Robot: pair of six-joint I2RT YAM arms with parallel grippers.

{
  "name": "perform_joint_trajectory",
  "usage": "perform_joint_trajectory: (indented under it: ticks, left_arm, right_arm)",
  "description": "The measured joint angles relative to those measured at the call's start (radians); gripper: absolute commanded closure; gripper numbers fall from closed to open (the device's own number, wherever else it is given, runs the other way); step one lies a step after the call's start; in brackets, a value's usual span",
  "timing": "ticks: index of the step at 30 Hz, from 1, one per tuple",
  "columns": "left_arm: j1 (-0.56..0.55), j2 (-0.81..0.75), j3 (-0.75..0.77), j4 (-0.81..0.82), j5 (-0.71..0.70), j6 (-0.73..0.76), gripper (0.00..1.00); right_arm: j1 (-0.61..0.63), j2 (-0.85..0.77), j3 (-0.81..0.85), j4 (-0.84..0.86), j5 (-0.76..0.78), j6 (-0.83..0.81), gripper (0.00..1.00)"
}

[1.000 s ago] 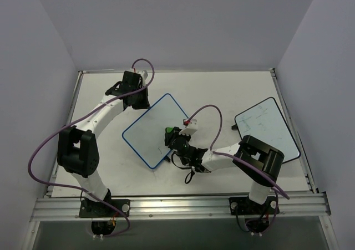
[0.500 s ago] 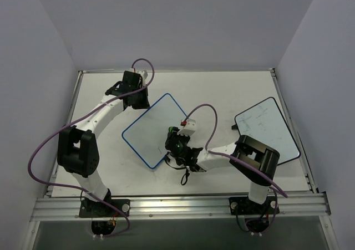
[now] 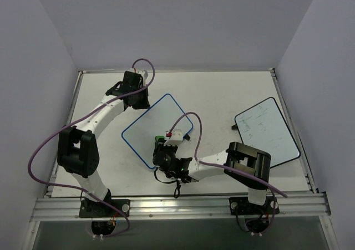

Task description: Erase the whiteboard

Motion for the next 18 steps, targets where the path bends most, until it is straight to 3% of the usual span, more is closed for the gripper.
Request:
perform_joint_trajectory:
  ticks: [8,18]
  left_arm:
    - [-0.004,0.0,0.0,0.0,-0.002,0.0,0.98]
    - [-0.006,-0.004,0.0,0.004,-0.003,0.0,0.98]
  right_arm:
    - [0.061,0.012,0.019,0.0,-0.022,-0.004,1.0]
    - [-0.003,-0.028,-0.056,0.075,-0.127,0.035,1.0]
